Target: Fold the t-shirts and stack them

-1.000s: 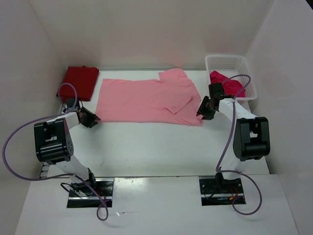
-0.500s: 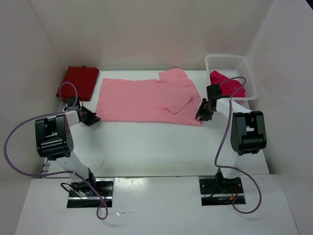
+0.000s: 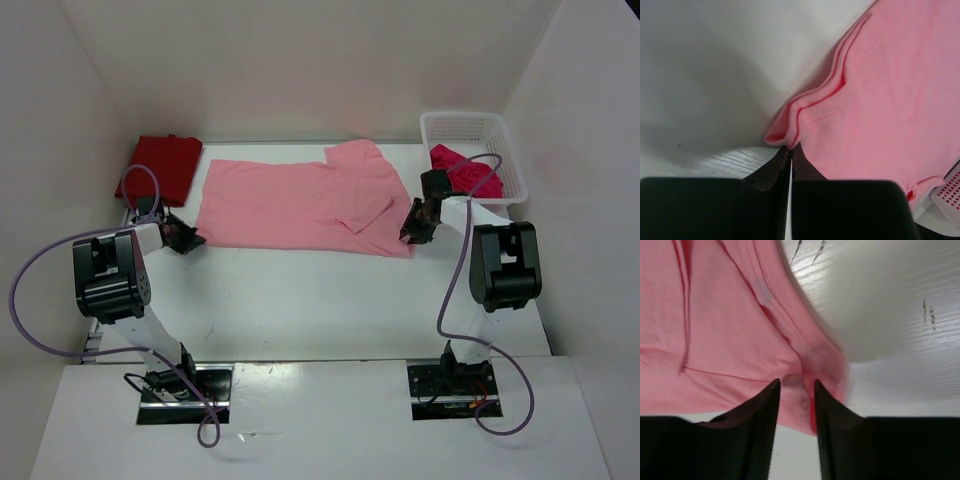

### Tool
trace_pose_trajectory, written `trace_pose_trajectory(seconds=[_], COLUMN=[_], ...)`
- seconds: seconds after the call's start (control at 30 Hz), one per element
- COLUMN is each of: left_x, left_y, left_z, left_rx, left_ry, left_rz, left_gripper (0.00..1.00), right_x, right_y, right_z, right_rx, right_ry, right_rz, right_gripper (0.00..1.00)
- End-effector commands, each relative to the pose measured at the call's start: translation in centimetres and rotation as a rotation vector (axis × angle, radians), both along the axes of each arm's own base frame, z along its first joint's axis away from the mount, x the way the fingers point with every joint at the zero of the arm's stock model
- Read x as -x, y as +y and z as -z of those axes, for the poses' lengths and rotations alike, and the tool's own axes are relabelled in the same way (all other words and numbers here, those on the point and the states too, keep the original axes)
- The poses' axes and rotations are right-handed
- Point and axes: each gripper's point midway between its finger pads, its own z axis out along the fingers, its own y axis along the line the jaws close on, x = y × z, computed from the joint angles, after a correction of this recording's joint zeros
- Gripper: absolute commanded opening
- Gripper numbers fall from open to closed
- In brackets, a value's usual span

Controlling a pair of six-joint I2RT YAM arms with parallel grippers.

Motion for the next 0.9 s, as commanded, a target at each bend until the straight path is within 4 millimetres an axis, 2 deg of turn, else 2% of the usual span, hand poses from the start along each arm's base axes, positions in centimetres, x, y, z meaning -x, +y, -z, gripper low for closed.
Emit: trace_pose_trajectory(seconds=[0.0,0.13,0.17,0.27,0.3,0.33,0.4,0.43,0.5,0.63,0.7,0.73,0.83,0.87], left_x=[-0.1,-0.1,-0.1,-0.1,-0.1,-0.1,-0.1,-0.1,-0.2,-0.1,-0.1,-0.1,-0.2,0.3], left_y=[0.7,0.7,0.7,0.7,0.7,0.7,0.7,0.7,0.8,0.7,0.7,0.7,0.9,0.8], left_z=[0.8,0.8,0.8,0.8,0.8,0.8,0.8,0.8,0.4,0.1,0.1,0.1,-0.2,0.2], left_rx=[-0.043,-0.043,-0.043,-0.043,-0.043,-0.043,-0.043,-0.043,-0.045,-0.046,-0.046,-0.046,-0.055,-0.056], left_ry=[0.026,0.026,0.026,0.026,0.026,0.026,0.026,0.026,0.016,0.016,0.016,0.016,0.009,0.026], left_rz=[-0.01,-0.01,-0.01,-0.01,-0.01,-0.01,-0.01,-0.01,-0.01,-0.01,-0.01,-0.01,-0.015,-0.008], left_gripper=[0.0,0.0,0.0,0.0,0.0,0.0,0.0,0.0,0.0,0.0,0.0,0.0,0.0,0.0], right_x=[-0.9,0.6,0.9,0.9,0.9,0.9,0.2,-0.1,-0.7,-3.2,-4.0,-4.7,-5.1,-5.4], right_y=[-1.3,-0.6,-0.4,0.3,0.3,0.3,0.3,0.3,0.4,0.3,0.0,-0.5,-1.6,-1.8], right_z=[-2.1,-0.9,-0.6,-0.4,-0.4,-0.4,-1.0,-1.4,-2.2,-5.0,-4.9,-5.6,-4.7,-5.0], right_rx=[0.059,0.019,0.011,-0.022,-0.022,-0.022,-0.022,-0.023,-0.033,-0.026,-0.008,0.018,0.072,0.084], right_ry=[-0.071,-0.032,-0.023,-0.02,-0.02,-0.02,-0.04,-0.059,-0.085,-0.177,-0.181,-0.202,-0.177,-0.186], right_rz=[0.01,-0.012,-0.027,-0.043,-0.043,-0.043,-0.043,-0.044,-0.028,-0.01,0.0,0.017,0.046,0.054], right_gripper=[0.42,0.42,0.39,0.28,0.2,0.16,0.05,0.03,0.0,0.0,0.0,0.0,0.0,0.0])
